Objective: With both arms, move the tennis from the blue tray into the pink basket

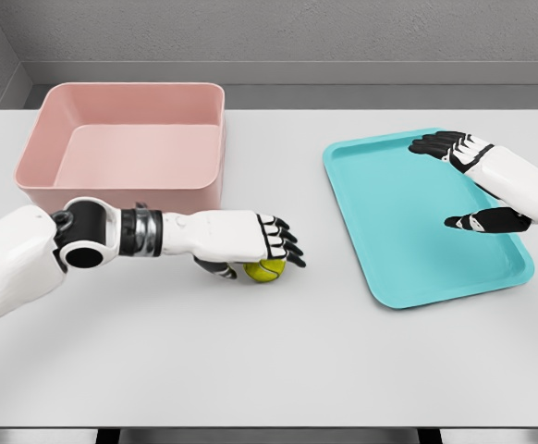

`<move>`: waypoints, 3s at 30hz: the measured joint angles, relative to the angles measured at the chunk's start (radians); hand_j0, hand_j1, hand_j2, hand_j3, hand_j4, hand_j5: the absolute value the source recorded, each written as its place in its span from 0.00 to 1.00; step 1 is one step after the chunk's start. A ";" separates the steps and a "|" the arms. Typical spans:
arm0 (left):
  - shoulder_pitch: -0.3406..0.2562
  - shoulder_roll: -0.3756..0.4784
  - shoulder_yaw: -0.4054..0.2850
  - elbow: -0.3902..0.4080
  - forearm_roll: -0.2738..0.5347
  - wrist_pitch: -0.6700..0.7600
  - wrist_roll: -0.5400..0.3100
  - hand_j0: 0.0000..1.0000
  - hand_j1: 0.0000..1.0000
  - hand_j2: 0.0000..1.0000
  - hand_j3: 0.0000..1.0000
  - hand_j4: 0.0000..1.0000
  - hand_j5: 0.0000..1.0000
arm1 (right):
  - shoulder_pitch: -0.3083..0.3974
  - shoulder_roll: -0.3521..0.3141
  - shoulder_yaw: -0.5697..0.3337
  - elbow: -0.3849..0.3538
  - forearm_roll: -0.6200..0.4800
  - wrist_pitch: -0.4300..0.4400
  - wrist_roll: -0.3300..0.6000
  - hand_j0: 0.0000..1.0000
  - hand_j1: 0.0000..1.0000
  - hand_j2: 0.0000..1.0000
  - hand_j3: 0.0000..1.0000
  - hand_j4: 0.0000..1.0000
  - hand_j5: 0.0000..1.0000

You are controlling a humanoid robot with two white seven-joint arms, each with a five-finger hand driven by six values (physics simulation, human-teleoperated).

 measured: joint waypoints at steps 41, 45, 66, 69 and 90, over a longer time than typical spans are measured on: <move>-0.037 -0.043 -0.014 0.063 0.007 0.000 -0.047 0.63 0.63 0.63 0.63 0.63 0.63 | 0.015 -0.001 -0.007 -0.004 -0.004 0.000 -0.001 1.00 1.00 1.00 1.00 1.00 1.00; -0.055 -0.042 -0.014 0.058 0.009 0.000 -0.047 0.63 0.63 0.63 0.63 0.63 0.63 | 0.015 -0.002 -0.007 -0.006 -0.005 0.000 -0.001 1.00 1.00 1.00 1.00 1.00 1.00; -0.163 -0.033 -0.015 0.052 0.044 0.000 -0.047 0.63 0.63 0.63 0.63 0.63 0.63 | 0.020 -0.003 -0.008 -0.004 -0.005 0.000 -0.002 1.00 1.00 1.00 1.00 1.00 1.00; -0.172 -0.026 -0.015 0.053 0.044 0.000 -0.048 0.63 0.63 0.63 0.63 0.63 0.63 | 0.020 -0.002 -0.008 -0.005 -0.006 0.000 -0.002 1.00 1.00 1.00 1.00 1.00 1.00; -0.278 0.108 0.009 0.072 0.097 -0.001 -0.048 0.65 0.65 0.65 0.65 0.65 0.65 | 0.018 -0.002 -0.008 -0.004 -0.005 0.000 -0.002 1.00 1.00 1.00 1.00 1.00 1.00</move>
